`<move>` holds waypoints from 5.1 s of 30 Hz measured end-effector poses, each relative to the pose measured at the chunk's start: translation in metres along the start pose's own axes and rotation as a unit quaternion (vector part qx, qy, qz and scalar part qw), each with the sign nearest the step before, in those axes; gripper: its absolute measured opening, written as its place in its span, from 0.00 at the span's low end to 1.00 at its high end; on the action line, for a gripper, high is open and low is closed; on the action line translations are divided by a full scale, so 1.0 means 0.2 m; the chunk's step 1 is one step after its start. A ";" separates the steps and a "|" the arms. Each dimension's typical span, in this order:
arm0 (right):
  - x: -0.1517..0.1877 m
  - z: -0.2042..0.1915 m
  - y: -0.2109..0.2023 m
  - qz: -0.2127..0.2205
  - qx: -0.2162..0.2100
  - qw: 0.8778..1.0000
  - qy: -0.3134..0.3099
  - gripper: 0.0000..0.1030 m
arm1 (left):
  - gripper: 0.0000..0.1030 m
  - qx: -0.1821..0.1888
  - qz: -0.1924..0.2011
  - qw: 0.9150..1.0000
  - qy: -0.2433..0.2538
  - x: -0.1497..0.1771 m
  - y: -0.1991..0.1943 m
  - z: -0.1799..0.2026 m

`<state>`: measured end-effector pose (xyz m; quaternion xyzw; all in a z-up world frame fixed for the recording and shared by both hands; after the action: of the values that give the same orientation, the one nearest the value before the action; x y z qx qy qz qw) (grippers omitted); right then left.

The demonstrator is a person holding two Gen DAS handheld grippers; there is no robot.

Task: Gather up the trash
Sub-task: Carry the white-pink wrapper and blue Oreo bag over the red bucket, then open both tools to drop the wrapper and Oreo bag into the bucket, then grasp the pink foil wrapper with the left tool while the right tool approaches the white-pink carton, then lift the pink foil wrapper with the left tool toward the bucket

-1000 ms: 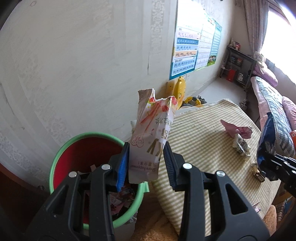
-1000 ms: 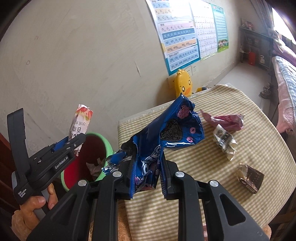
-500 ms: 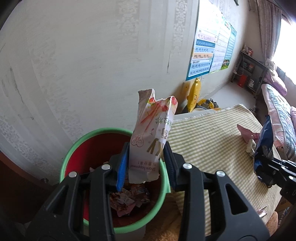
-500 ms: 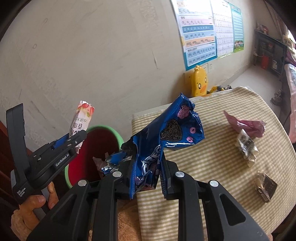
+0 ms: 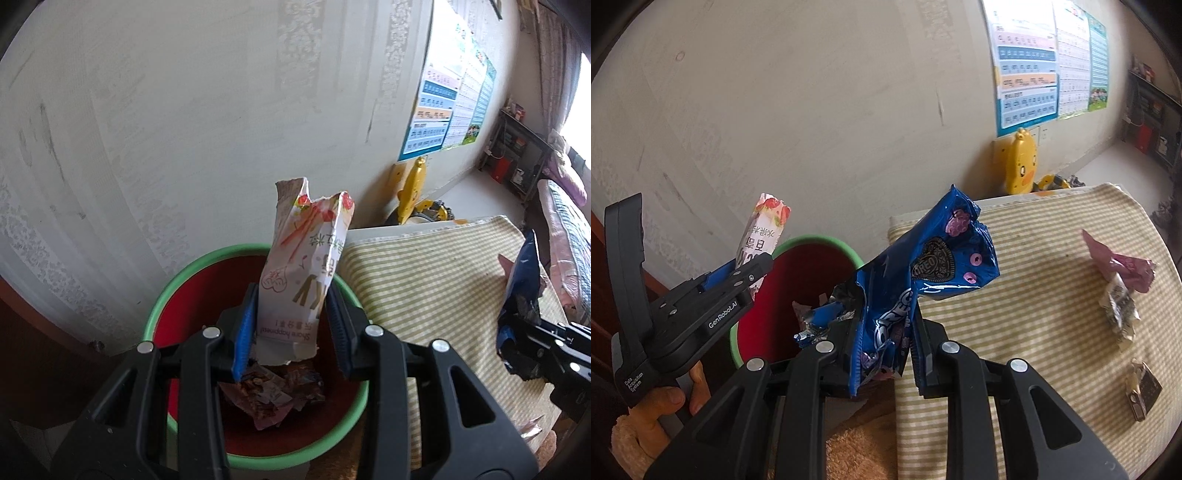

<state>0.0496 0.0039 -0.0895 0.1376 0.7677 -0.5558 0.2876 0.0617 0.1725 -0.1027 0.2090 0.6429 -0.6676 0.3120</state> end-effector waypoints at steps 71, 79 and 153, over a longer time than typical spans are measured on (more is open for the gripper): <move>0.92 0.71 -0.17 -0.261 0.046 0.959 -0.102 0.65 | 0.70 0.027 -0.067 0.995 0.065 0.18 0.03 0.35; 0.90 0.78 -0.22 -0.179 0.007 0.983 0.025 0.34 | 0.71 0.042 -0.083 0.992 0.081 0.22 0.01 0.49; 0.91 0.88 -0.40 -0.042 0.069 0.978 0.192 0.62 | 0.72 0.149 -0.203 0.965 0.071 0.52 0.18 0.99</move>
<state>-0.0872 -0.2076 -0.1732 0.2282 0.7738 -0.5821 0.1012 0.0363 -0.0371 -0.1821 0.1651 0.5852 -0.7889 0.0892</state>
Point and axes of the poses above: each gripper's, at about its wrist camera, not at the fingertips, and y roughly the way its jaws point, z to its right, x to its underside, the point moved 5 cm from there along y, roughly the way its jaws point, and after that the axes turned 3 degrees about -y, right-handed, at the moved point
